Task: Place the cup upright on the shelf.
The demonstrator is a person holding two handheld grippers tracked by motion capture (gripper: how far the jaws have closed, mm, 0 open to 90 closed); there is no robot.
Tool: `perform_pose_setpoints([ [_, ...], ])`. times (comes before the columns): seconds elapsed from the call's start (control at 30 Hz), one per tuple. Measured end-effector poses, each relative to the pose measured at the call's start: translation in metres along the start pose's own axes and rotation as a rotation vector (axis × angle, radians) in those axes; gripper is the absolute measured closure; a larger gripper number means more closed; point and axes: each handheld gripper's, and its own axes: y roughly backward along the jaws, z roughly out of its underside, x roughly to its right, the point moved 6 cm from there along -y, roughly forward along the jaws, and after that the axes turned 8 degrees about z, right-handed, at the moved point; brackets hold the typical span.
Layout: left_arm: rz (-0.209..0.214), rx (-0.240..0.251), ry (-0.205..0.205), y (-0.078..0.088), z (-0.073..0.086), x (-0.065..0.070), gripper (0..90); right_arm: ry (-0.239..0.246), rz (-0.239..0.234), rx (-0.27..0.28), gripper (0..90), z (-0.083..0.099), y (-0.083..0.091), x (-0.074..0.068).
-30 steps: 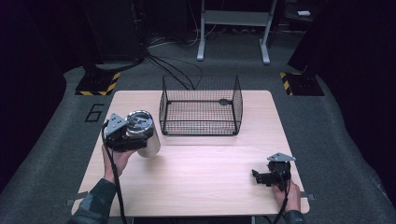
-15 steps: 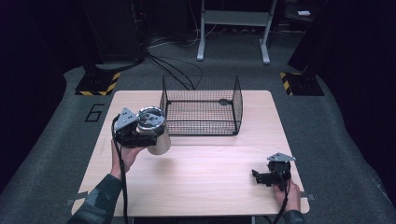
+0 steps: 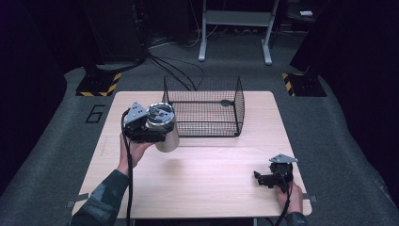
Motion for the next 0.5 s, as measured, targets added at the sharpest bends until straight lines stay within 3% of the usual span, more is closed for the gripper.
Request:
perform_pose_setpoints([
  [0.5,0.042,0.013,-0.008,-0.014,-0.026,0.006,3.9,0.004,0.000,0.001,0.0,0.000,0.000,0.000],
])
